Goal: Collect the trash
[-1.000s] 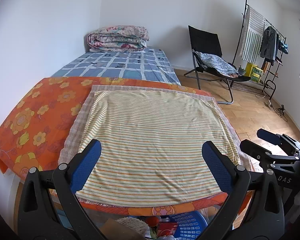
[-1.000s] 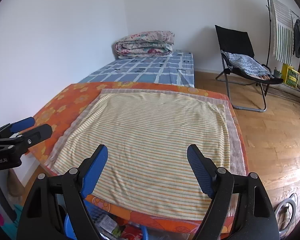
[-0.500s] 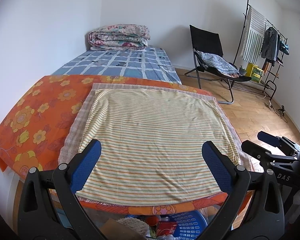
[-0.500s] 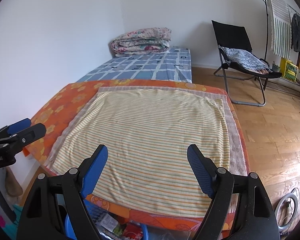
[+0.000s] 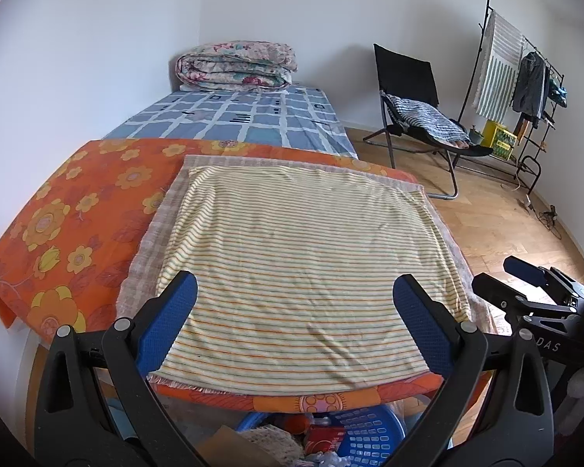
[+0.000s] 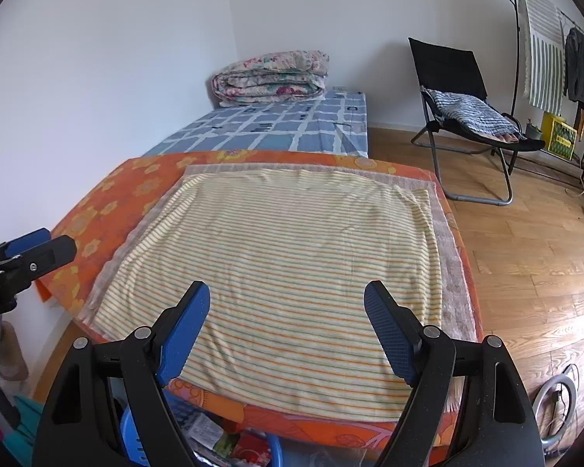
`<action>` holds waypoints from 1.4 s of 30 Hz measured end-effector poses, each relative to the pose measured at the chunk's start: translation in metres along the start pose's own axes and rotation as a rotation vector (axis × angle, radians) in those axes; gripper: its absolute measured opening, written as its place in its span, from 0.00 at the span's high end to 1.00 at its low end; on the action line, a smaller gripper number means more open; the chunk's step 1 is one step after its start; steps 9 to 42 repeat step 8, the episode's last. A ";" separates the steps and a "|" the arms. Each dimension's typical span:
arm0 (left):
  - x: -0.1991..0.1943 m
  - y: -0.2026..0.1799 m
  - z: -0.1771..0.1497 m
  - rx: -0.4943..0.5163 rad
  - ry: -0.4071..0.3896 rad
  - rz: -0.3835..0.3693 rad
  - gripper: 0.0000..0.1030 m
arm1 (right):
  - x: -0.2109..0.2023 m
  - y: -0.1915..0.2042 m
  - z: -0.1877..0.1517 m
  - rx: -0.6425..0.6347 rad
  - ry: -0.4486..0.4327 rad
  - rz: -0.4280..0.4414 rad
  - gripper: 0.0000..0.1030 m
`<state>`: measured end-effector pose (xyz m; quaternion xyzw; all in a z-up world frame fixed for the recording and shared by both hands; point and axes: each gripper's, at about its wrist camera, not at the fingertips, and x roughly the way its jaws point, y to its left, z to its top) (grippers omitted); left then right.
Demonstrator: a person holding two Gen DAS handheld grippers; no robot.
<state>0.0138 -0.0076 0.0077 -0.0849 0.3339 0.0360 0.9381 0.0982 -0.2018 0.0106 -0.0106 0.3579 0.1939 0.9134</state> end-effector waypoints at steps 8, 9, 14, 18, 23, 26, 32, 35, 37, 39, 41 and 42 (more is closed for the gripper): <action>0.000 0.000 0.001 0.000 0.001 0.018 0.01 | 0.001 0.001 -0.001 0.001 0.004 -0.003 0.21; 0.000 0.000 0.001 0.000 0.001 0.018 0.01 | 0.001 0.001 -0.001 0.001 0.004 -0.003 0.21; 0.000 0.000 0.001 0.000 0.001 0.018 0.01 | 0.001 0.001 -0.001 0.001 0.004 -0.003 0.21; 0.000 0.000 0.001 0.000 0.001 0.018 0.01 | 0.001 0.001 -0.001 0.001 0.004 -0.003 0.21; 0.000 0.000 0.001 0.000 0.001 0.018 0.01 | 0.001 0.001 -0.001 0.001 0.004 -0.003 0.21; 0.000 0.000 0.001 0.000 0.001 0.018 0.01 | 0.001 0.001 -0.001 0.001 0.004 -0.003 0.21; 0.000 0.000 0.001 0.000 0.001 0.018 0.01 | 0.001 0.001 -0.001 0.001 0.004 -0.003 0.21; 0.000 0.000 0.001 0.000 0.001 0.018 0.01 | 0.001 0.001 -0.001 0.001 0.004 -0.003 0.21; 0.000 0.000 0.001 0.000 0.001 0.018 0.01 | 0.001 0.001 -0.001 0.001 0.004 -0.003 0.21; 0.000 0.000 0.001 0.000 0.001 0.018 0.01 | 0.001 0.001 -0.001 0.001 0.004 -0.003 0.21; 0.000 0.000 0.001 0.000 0.001 0.018 0.01 | 0.001 0.001 -0.001 0.001 0.004 -0.003 0.21; 0.000 0.000 0.001 0.000 0.001 0.018 0.01 | 0.001 0.001 -0.001 0.001 0.004 -0.003 0.21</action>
